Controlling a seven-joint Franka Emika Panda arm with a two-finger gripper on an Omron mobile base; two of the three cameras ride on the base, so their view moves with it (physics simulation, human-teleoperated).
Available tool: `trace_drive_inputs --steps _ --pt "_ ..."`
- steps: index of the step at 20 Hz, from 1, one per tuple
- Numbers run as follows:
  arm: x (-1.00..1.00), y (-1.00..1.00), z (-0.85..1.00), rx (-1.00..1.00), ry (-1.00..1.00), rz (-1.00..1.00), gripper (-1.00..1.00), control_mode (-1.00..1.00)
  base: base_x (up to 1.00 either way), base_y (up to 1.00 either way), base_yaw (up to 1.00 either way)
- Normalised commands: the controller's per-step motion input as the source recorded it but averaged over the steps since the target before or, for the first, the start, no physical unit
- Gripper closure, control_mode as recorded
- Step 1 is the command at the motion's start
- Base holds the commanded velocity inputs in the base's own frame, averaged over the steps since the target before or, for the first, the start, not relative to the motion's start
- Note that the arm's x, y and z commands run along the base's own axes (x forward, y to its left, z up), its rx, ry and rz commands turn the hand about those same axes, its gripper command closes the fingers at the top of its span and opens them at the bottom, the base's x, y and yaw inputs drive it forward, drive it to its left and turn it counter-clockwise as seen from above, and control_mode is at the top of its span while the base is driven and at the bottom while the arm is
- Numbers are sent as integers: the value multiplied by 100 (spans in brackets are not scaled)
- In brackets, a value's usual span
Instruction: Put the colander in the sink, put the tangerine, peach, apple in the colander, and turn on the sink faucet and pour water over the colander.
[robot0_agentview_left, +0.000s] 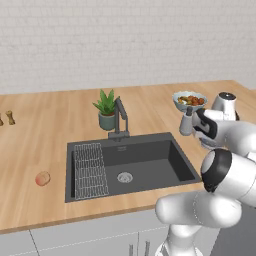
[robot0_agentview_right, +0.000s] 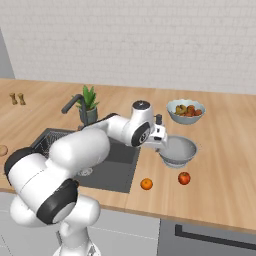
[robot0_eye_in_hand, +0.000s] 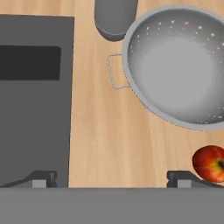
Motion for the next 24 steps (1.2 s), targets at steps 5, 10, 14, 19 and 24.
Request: trace_drive_inputs --steps 5,10,14,19,24 --pt "11 -2 -20 0 5 0 -100 -100 0 0 0" --pt "7 -13 -1 0 0 0 -100 -100 0 0 0" --pt "3 -14 -12 0 0 0 -100 -100 0 0 0" --pt "0 -7 -23 0 0 0 -100 -100 0 0 0" --pt "1 -7 -7 0 0 0 -100 -100 0 0 0"
